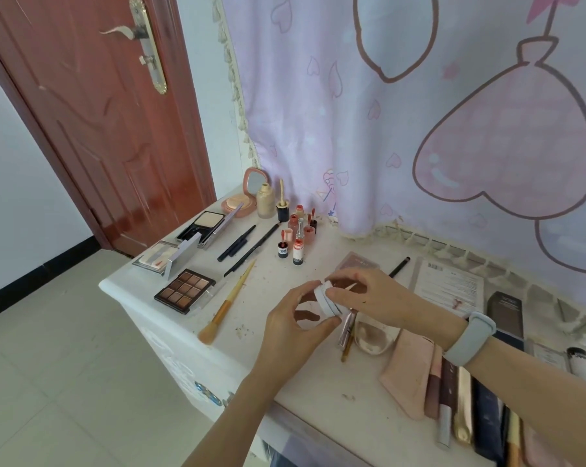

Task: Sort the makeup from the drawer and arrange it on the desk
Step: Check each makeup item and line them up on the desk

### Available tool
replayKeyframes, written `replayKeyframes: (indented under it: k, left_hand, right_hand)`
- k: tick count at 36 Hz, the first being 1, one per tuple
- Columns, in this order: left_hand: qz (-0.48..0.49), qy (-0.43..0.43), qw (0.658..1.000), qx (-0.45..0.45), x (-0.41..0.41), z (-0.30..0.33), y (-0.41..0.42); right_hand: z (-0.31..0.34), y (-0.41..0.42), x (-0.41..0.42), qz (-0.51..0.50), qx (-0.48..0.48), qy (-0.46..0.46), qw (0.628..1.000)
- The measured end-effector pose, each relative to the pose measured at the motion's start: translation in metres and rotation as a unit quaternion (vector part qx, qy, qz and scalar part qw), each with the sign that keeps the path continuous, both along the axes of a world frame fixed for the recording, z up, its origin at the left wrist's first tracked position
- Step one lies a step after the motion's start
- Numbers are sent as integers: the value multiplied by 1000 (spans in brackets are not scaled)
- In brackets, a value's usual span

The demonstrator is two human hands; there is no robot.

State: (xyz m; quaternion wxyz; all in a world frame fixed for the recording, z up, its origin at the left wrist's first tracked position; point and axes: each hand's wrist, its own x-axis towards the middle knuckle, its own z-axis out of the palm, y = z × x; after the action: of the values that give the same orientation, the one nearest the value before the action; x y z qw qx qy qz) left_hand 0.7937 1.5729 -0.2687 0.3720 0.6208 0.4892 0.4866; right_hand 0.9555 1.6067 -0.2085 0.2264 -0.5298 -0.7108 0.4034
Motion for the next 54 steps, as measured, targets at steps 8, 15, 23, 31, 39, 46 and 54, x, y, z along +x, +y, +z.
replayKeyframes:
  k: [8, 15, 23, 31, 39, 46, 54]
  left_hand:
    - [-15, -101, 992, -68, 14, 18, 33]
    - [-49, 4, 996, -81, 62, 31, 93]
    - [-52, 198, 976, -75, 99, 22, 148]
    - [3, 360, 932, -24, 102, 6, 160]
    - [9, 343, 939, -37, 96, 10, 145]
    - [35, 265, 963, -15, 63, 5, 109]
    - [32, 387, 922, 6, 29, -3, 69]
  right_hand:
    - [8, 24, 45, -111, 57, 55, 991]
    - [-7, 61, 90, -246, 100, -6, 964]
    - [-32, 96, 105, -229, 142, -147, 952]
    - [-46, 105, 116, -173, 142, -281, 933]
    - [-43, 97, 112, -167, 162, -310, 922]
    - [-33, 78, 83, -90, 242, -294, 920]
    - [-36, 70, 33, -62, 214, -408, 885]
